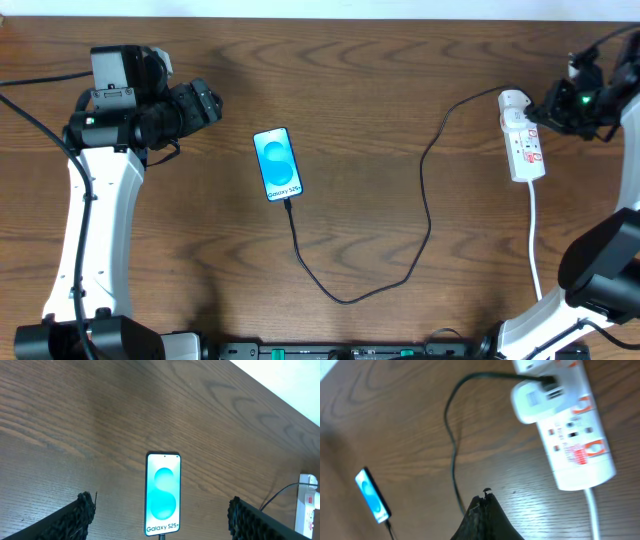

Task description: Plug charger to phone and switch on socket

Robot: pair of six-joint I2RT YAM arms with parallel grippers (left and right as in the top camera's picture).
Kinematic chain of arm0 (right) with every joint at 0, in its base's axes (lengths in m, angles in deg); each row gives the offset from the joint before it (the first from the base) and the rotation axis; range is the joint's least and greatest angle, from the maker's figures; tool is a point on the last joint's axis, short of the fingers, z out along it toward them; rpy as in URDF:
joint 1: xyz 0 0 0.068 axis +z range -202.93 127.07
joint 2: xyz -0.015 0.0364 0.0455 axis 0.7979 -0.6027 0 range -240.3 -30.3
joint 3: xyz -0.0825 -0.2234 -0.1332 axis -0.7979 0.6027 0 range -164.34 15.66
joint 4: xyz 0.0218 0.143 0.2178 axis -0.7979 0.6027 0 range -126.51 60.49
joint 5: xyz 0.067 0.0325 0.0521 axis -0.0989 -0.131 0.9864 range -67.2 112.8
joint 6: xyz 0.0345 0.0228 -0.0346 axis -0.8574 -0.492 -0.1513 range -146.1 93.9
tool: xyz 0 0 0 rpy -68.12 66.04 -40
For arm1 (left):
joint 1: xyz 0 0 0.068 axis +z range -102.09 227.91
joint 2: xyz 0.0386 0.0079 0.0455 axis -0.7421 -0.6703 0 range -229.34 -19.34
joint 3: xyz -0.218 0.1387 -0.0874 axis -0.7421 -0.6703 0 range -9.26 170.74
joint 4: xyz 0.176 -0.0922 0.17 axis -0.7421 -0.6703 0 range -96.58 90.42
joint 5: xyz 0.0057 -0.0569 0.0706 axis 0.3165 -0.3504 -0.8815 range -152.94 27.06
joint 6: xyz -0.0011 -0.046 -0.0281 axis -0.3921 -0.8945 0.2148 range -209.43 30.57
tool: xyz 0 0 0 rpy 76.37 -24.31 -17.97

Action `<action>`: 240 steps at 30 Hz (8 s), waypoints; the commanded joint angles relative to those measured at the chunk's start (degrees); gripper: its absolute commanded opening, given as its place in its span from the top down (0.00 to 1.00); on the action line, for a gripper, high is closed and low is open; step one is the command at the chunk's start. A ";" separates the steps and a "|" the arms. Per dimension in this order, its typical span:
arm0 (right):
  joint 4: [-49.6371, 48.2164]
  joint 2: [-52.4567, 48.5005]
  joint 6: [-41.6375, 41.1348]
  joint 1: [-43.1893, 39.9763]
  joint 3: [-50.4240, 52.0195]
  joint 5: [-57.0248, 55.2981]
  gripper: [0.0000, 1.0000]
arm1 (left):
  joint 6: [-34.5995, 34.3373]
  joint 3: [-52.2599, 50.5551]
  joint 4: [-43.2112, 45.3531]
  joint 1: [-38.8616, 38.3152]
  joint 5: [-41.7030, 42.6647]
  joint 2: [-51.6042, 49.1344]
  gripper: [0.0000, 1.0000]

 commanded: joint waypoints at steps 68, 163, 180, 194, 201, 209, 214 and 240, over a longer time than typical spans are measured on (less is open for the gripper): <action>-36.11 -15.39 1.57 -2.12 17.16 0.52 0.99 | -0.50 0.33 0.00 0.17 -0.59 0.24 0.13; -2.08 26.99 10.34 19.96 6.69 2.91 0.01 | -0.50 0.31 0.00 0.17 -0.59 0.22 0.13; -13.51 37.16 23.85 21.59 19.04 -1.84 0.01 | -0.50 0.31 0.00 0.17 -0.59 0.24 0.13; -59.43 80.91 15.87 21.57 75.97 -18.47 0.01 | -0.50 0.31 0.00 0.17 -0.59 0.22 0.13; -63.06 99.36 15.85 21.57 93.09 -18.84 0.01 | -0.50 0.31 0.00 0.17 -0.59 0.24 0.13; -62.69 108.39 14.80 21.57 101.02 -18.86 0.01 | -0.50 0.31 0.00 0.17 -0.59 0.24 0.13; -62.71 108.39 14.73 21.46 101.02 -19.02 0.01 | -0.50 0.31 -0.02 0.17 -0.59 0.24 0.13; -62.86 108.39 14.78 21.46 101.02 -19.02 0.01 | -0.46 0.31 -0.24 0.17 -0.68 0.24 0.13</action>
